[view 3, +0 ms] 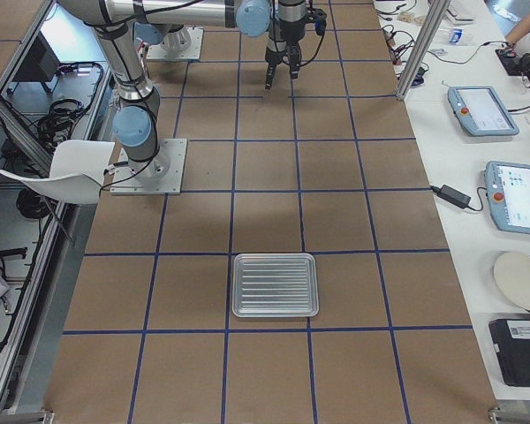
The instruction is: Place bearing gear from tray to pile
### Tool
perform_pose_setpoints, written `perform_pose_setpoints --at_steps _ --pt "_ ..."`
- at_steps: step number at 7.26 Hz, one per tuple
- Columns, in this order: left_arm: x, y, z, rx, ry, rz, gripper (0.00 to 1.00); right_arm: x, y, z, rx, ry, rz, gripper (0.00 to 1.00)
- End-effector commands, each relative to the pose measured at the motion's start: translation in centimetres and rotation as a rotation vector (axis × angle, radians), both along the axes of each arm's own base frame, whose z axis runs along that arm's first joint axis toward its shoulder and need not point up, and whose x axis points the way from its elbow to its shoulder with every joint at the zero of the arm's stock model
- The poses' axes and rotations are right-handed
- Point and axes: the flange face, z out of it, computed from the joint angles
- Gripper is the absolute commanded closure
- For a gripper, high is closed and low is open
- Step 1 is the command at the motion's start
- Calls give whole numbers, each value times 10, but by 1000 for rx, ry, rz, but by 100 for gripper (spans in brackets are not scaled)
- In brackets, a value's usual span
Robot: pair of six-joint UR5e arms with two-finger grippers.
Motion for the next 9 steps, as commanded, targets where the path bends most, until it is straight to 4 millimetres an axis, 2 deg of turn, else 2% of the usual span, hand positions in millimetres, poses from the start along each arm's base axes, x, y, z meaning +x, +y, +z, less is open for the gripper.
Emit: perform_pose_setpoints --at_steps 1,2,4,5,6,7,8,9 --pt "0 -1 3 -6 4 2 67 0 1 0 2 -5 -7 0" --pt "3 -4 6 -10 8 3 100 0 1 0 2 -6 -8 0" --pt "7 -8 9 -17 7 8 100 1 2 0 2 -7 -5 0" --pt "13 -14 21 -38 1 14 100 -1 2 1 0 -4 -8 0" --pt "46 -32 30 -28 -3 41 100 -1 4 -1 4 -10 -9 0" --pt "112 -63 46 -18 7 71 100 -2 9 -11 23 -11 -8 0" --pt "179 -87 73 14 6 61 100 -2 18 -9 16 -7 -11 0" --pt "234 -99 99 37 -88 -4 100 -4 24 0 -3 3 -14 0"
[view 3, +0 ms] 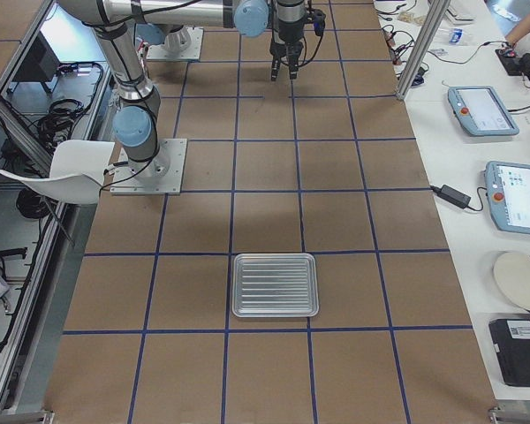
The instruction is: Place bearing gear from tray to pile
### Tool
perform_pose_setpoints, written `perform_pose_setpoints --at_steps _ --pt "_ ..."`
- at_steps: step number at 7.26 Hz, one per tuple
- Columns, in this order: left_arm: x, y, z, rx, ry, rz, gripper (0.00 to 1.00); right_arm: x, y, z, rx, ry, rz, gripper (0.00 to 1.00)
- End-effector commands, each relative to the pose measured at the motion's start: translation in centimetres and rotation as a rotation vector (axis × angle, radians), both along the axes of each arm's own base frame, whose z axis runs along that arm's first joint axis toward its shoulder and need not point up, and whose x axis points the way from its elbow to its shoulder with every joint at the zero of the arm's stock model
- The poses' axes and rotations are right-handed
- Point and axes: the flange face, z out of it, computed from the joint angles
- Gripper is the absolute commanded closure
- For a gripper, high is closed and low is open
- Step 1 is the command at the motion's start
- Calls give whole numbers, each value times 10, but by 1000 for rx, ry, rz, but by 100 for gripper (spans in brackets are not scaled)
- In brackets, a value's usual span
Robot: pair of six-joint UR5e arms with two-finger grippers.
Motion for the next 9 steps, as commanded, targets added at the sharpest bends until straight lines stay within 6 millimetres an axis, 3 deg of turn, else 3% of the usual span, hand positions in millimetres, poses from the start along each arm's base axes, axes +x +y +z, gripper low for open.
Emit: perform_pose_setpoints --at_steps 1,2,4,5,6,9 --pt "133 -22 39 43 -56 -76 100 -2 11 7 -5 11 -5 0" --pt "203 -20 50 29 -41 -77 100 -3 12 8 10 10 -6 0" --pt "336 9 26 38 12 -94 100 -6 11 15 8 33 2 0" --pt "386 28 23 32 29 -87 100 -20 4 24 -7 47 -23 0" --pt "403 34 20 25 30 -113 100 -26 -2 26 -8 36 -39 0" --pt "404 31 -21 68 79 -93 100 -25 -12 28 -3 21 -36 0"
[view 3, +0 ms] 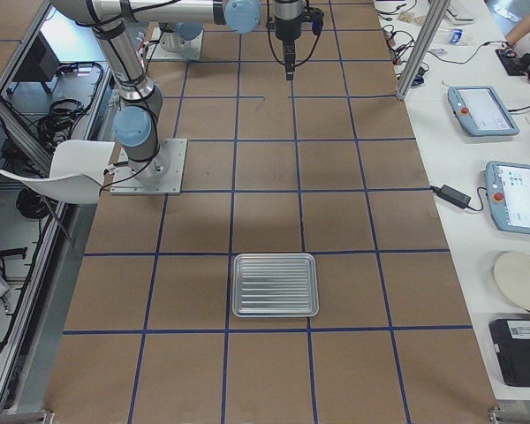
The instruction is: Place bearing gear from tray to pile
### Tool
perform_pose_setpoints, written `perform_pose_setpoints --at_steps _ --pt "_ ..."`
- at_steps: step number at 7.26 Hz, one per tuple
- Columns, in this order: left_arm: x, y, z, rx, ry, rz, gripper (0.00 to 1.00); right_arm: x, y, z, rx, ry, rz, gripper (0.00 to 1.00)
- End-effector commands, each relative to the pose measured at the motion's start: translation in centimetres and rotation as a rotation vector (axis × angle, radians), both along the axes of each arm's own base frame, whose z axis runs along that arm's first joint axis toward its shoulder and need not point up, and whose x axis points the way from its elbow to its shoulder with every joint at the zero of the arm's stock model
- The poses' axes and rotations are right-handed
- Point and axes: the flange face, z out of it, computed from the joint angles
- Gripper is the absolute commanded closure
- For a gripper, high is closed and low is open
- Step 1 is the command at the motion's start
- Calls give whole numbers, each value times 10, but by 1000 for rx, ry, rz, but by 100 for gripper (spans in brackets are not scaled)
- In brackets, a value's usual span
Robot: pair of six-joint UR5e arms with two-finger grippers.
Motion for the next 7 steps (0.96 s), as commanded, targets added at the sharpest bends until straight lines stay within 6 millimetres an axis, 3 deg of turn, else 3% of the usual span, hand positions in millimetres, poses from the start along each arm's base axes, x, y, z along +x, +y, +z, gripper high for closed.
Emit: perform_pose_setpoints --at_steps 1,7 --pt "-1 -1 -24 27 28 1 100 4 -6 6 51 -7 8 0" --pt "-5 4 -43 61 50 -19 100 3 -5 -1 91 -9 8 0"
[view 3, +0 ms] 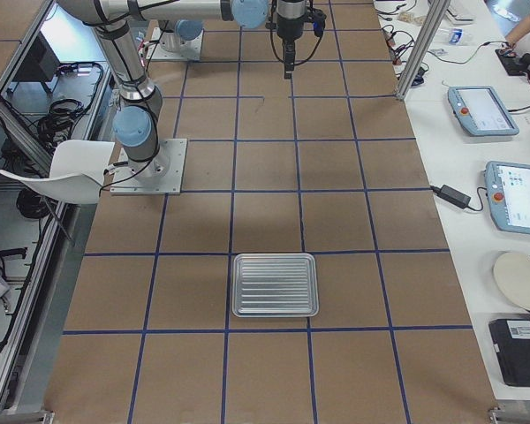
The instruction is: Place bearing gear from tray to pile
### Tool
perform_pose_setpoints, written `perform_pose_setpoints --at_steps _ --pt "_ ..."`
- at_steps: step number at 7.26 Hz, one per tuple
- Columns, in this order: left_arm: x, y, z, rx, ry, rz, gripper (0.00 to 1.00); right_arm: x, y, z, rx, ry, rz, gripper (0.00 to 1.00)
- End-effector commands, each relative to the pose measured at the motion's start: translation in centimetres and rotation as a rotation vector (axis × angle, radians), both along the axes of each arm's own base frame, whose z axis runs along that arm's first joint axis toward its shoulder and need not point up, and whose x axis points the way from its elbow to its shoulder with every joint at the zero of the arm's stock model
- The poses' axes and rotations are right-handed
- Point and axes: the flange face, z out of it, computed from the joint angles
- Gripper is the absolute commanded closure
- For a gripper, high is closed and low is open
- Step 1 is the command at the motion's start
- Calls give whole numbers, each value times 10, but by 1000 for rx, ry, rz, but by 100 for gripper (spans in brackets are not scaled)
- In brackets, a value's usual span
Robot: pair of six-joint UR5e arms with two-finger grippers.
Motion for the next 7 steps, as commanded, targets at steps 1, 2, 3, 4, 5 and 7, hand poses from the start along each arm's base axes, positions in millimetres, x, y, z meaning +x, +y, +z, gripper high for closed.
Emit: perform_pose_setpoints --at_steps 1,2,3,4,5,7 --pt "-2 2 -4 5 12 1 100 -1 1 0 0 0 0 0" --pt "-2 2 -5 5 14 1 100 -1 3 -2 -2 -1 -2 0" --pt "-2 2 -5 6 13 0 100 0 3 -5 -2 -2 0 0" --pt "-2 2 -7 8 15 0 91 0 3 -5 -3 -2 0 0" --pt "-4 4 -9 13 19 0 81 0 1 -5 -12 -2 0 0" --pt "-4 4 -9 13 19 1 51 0 0 -5 -18 -2 0 0"
